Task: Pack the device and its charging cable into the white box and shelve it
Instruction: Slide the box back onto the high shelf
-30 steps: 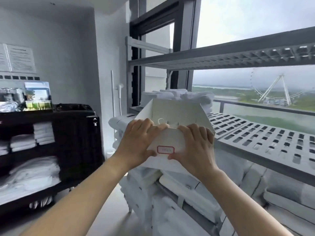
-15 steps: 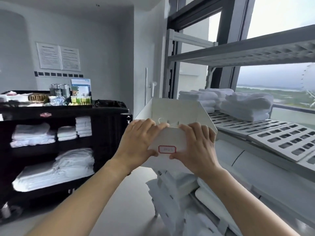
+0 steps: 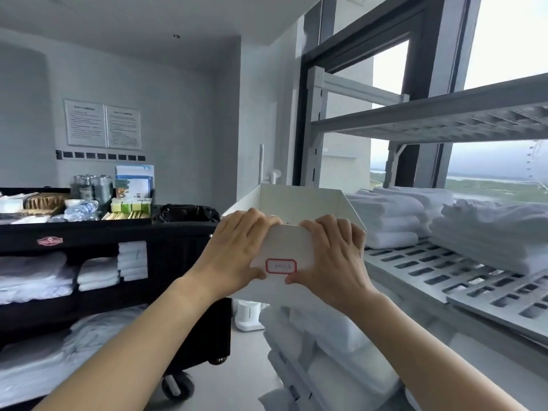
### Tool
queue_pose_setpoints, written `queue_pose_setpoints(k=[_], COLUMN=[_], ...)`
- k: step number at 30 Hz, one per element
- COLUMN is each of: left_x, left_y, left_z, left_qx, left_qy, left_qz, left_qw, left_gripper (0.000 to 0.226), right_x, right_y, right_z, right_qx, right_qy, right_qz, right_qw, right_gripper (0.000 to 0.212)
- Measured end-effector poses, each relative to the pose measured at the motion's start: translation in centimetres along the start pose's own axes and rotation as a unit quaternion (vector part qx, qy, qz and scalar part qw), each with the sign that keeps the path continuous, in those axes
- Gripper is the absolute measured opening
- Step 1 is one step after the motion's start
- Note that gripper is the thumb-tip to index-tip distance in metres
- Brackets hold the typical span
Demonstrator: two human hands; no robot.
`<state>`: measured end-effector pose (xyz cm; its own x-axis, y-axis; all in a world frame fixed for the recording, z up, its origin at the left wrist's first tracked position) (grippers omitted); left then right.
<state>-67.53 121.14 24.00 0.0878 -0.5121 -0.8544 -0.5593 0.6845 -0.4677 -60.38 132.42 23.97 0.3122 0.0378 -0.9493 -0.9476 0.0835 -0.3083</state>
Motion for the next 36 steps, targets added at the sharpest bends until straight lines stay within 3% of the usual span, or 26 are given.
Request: queue_pose_setpoints(k=[12,17,21,24,28,32,36], left_x=[-6.7,-10.0,-12.4,-13.6,-14.3,-15.2,-15.6], left_y=[5.9,6.0,6.6,7.1,7.2,8.3,9.6], left_z=[-10.4,-14.5,-17.1,-18.2,-19.0,-18.3,-17.8], left_qx=[0.070,0.099,0.096,0.088,0.108,0.118,0.158], left_qy=[0.030,0.056,0.063,0.084,0.052,0.056,0.052], left_qz=[0.024,0.116,0.204,0.271,0.376,0.394,0.396], left_qw=[0.997,0.987,0.972,0.955,0.919,0.910,0.903], left_gripper=[0.096,0.072,0.067,0.060,0.046,0.047,0.042], right_x=[-8.9,-13.3,-15.8,-17.1,-17.9,-17.6,-17.7], right_y=[8.7,10.6,11.8,12.4,12.6,12.7,12.9], right_z=[0.5,-0.6,-1.1,-1.4,-1.4,-0.6,0.3], right_qx=[0.052,0.088,0.117,0.147,0.208,0.266,0.317], right_qy=[-0.019,-0.047,-0.047,-0.054,-0.077,-0.097,-0.112], right_qz=[0.044,0.068,0.073,0.070,0.074,0.072,0.099], right_qw=[0.997,0.993,0.989,0.985,0.972,0.956,0.937], right_gripper=[0.095,0.095,0.096,0.094,0.093,0.087,0.066])
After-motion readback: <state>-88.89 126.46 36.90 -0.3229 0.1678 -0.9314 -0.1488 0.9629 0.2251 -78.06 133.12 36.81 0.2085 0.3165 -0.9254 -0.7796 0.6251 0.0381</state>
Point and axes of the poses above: each hand's wrist, its own x-axis away from the middle knuckle, its own y-axis out of the palm, z = x × y, the point moved 8 cm from there along -x, towards the middle knuckle, and after that the axes turned 11 degrees about z, right-handed, at the moved point
